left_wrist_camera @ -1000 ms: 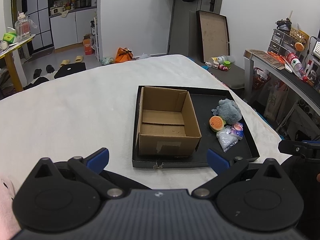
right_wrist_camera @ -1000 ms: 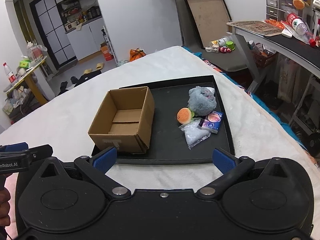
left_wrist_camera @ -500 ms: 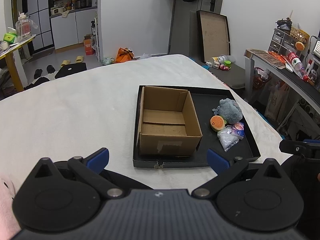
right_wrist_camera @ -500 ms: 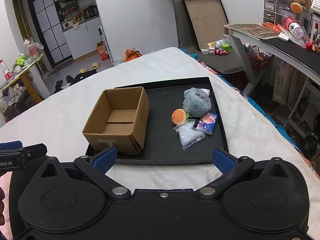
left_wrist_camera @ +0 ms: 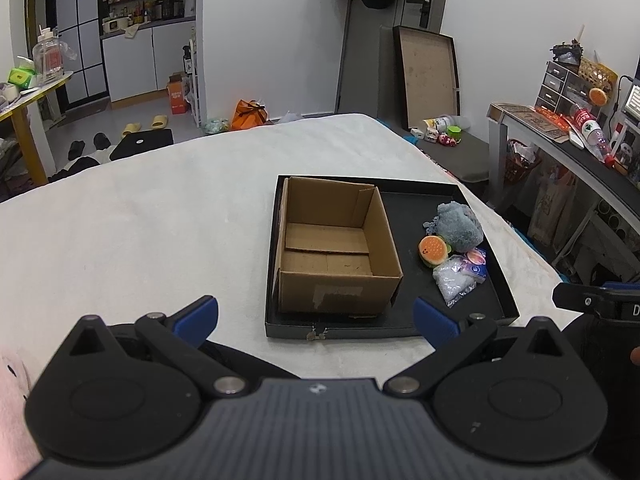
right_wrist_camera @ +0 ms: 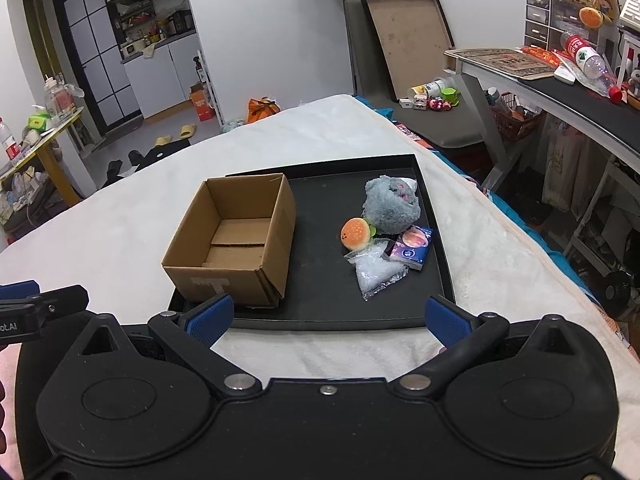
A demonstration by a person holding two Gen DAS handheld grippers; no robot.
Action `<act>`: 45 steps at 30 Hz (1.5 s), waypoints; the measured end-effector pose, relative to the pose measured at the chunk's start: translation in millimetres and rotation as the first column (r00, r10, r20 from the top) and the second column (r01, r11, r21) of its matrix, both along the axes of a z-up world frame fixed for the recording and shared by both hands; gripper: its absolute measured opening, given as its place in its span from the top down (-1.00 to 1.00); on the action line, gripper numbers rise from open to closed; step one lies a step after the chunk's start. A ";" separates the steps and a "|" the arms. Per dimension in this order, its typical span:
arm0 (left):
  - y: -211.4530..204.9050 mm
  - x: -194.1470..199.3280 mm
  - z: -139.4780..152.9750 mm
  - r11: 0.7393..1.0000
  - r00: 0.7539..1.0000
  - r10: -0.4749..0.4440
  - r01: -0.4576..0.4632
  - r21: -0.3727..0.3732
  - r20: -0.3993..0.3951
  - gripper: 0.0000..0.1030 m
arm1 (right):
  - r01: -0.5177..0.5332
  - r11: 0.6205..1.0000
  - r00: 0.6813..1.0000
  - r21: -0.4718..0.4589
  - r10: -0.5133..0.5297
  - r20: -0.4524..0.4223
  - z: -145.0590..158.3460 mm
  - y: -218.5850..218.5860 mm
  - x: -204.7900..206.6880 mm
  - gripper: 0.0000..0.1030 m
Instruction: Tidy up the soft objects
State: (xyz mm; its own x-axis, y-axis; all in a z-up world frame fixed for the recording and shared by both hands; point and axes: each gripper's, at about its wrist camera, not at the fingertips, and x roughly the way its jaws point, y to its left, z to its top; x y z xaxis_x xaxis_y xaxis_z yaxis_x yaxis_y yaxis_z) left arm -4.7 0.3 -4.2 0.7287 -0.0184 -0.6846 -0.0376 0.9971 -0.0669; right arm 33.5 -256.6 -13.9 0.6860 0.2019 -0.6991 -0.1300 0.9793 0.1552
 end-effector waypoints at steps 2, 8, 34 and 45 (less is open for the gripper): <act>-0.2 0.3 -0.6 1.000 1.000 0.002 -0.002 0.000 -0.001 -1.00 | 0.000 1.000 1.000 0.000 0.000 -0.003 -0.4 0.8 0.4 -1.00; -0.4 1.5 -0.3 1.000 1.000 0.007 -0.007 -0.002 -0.001 -1.00 | -0.010 1.000 1.000 -0.008 0.010 -0.001 -0.2 3.0 1.1 -1.00; 2.8 30.6 -13.6 0.999 0.999 0.045 -0.045 0.004 -0.019 -1.00 | 0.010 1.000 1.000 0.026 -0.009 -0.027 -21.1 -6.0 24.6 -1.00; 4.1 57.1 -23.9 0.998 0.997 0.067 -0.067 0.015 -0.039 -1.00 | 0.035 0.999 0.998 0.039 -0.033 -0.047 -32.3 -13.5 47.5 -1.00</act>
